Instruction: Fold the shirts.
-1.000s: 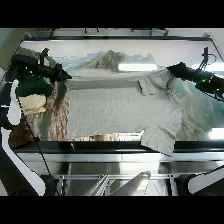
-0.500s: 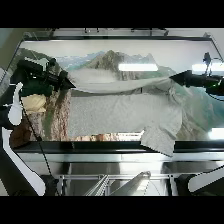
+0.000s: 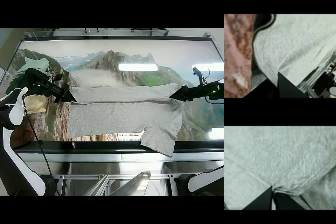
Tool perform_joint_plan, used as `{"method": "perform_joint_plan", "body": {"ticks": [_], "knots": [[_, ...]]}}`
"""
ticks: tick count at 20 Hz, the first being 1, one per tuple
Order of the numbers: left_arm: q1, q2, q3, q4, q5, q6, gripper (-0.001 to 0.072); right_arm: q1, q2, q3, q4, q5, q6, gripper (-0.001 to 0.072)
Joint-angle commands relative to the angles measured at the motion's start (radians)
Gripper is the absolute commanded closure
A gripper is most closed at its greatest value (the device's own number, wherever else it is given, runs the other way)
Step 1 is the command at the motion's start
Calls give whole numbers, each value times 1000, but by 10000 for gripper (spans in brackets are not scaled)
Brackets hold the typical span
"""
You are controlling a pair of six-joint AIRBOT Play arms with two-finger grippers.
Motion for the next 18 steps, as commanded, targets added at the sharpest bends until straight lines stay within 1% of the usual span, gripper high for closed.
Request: {"method": "perform_joint_plan", "body": {"ticks": [1, 2, 3, 4, 6, 7, 9, 10, 12, 13, 14, 15, 18], "knots": [[0, 0, -4, 16, 28, -23, 424, 1, 0, -1, -61, -22, 85, 415], [3, 0, 17, 16, 53, -35, 222, -2, 5, -1, -64, -19, 101, 415], [8, 0, 51, 16, 84, -59, -13, -10, 18, -1, -70, -10, 116, 414], [14, 1, 88, 16, 119, -77, -1, -22, 35, -1, -80, 9, 129, 415], [24, 3, 168, 16, 209, -120, 0, -53, 83, -1, -138, 69, 164, 415], [34, 25, 175, 18, 206, -126, 0, -72, 111, -6, -186, 103, 190, 416], [46, 98, 114, 27, 201, -84, 0, -118, 175, -63, -259, 130, 237, 417], [53, 138, 69, 27, 195, -59, 1, -145, 216, -122, -270, 130, 244, 417], [84, 217, -48, 27, 142, -37, 1, -200, 311, -290, -270, 103, 249, 415], [102, 261, -123, 27, 109, -28, 1, -226, 359, -381, -271, 77, 256, 361], [119, 299, -195, 27, 80, -21, 1, -246, 401, -471, -273, 42, 275, 193], [139, 339, -270, 27, 58, -2, 1, -254, 428, -548, -277, 22, 282, 136], [193, 436, -457, 27, 9, 42, 1, -237, 438, -699, -264, -5, 284, 136]]}}
